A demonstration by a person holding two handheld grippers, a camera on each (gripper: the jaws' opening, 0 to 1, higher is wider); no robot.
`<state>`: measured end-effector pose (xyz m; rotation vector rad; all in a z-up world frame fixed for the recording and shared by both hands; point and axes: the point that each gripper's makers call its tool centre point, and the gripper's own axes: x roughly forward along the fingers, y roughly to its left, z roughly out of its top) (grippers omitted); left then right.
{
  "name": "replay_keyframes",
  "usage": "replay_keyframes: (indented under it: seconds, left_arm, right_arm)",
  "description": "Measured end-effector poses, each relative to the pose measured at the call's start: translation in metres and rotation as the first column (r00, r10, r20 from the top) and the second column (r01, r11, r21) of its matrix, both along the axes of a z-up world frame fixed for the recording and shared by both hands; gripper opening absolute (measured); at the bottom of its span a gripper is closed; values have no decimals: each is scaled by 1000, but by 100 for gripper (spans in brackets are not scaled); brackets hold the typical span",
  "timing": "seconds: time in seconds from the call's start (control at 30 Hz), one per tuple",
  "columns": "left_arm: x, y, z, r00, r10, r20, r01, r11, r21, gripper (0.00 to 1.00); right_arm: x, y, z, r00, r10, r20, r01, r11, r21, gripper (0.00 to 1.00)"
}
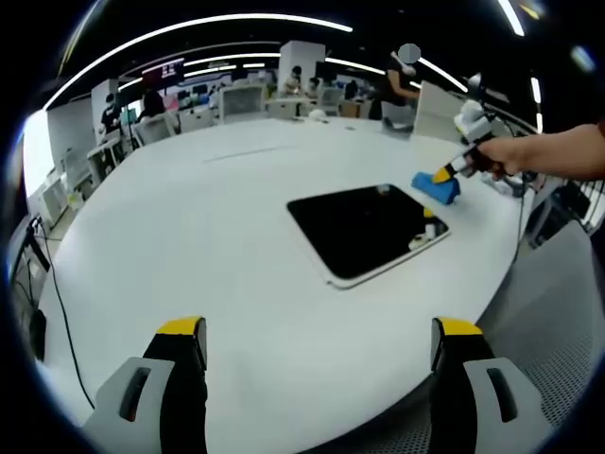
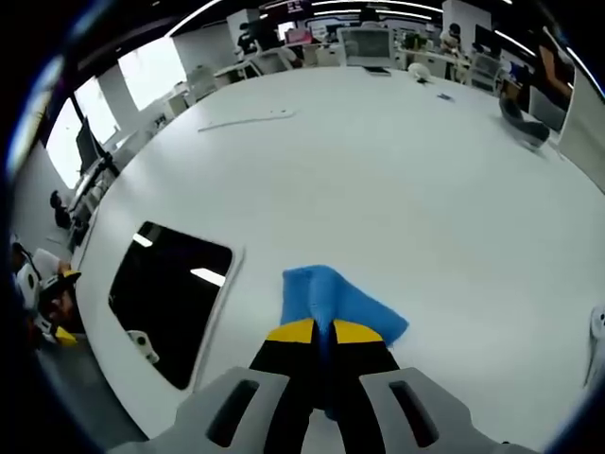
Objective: Wipe the mirror surface with the cleaning cloth until all visible marks leave the cleaned area.
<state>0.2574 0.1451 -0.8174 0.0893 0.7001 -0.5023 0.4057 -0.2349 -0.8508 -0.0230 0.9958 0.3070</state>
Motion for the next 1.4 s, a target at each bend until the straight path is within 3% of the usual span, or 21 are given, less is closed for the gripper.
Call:
replay_keyframes:
  seconds: [0.17,0.2,0.7,0.8,0.97,1.17,1.3,1.4]
  left_arm:
    - [0,0,-1,1000,1,-3,-1,1000,0,99]
    - [0,0,-1,1000,1,-4,-1,1000,0,99]
    - [0,0,-1,1000,3,-7,-3,1000,-6,99]
    - [0,0,-1,1000,2,-5,-2,1000,-5,99]
    - [0,0,0,1000,1,-2,-1,1000,-11,99]
    - [0,-3,1,1000,-4,-4,4,1000,-26,99]
    - [0,-5,2,1000,-6,-3,6,999,-43,99]
    - [-1,-8,3,1000,-11,-4,10,998,-56,99]
  right_arm:
    - [-9,0,-13,1000,7,-29,-7,1000,1,0]
    - [-6,0,-12,1000,10,-4,-10,1000,5,0]
    - [-9,3,-8,999,34,24,-35,999,23,4]
    - [-8,4,-1,998,53,46,-54,998,25,13]
    - [4,5,24,983,70,169,-81,995,63,28]
    - [9,-3,37,966,74,249,-89,995,50,71]
    - [9,2,48,932,115,343,-134,990,31,98]
    - [3,8,56,898,189,396,-202,979,-8,100]
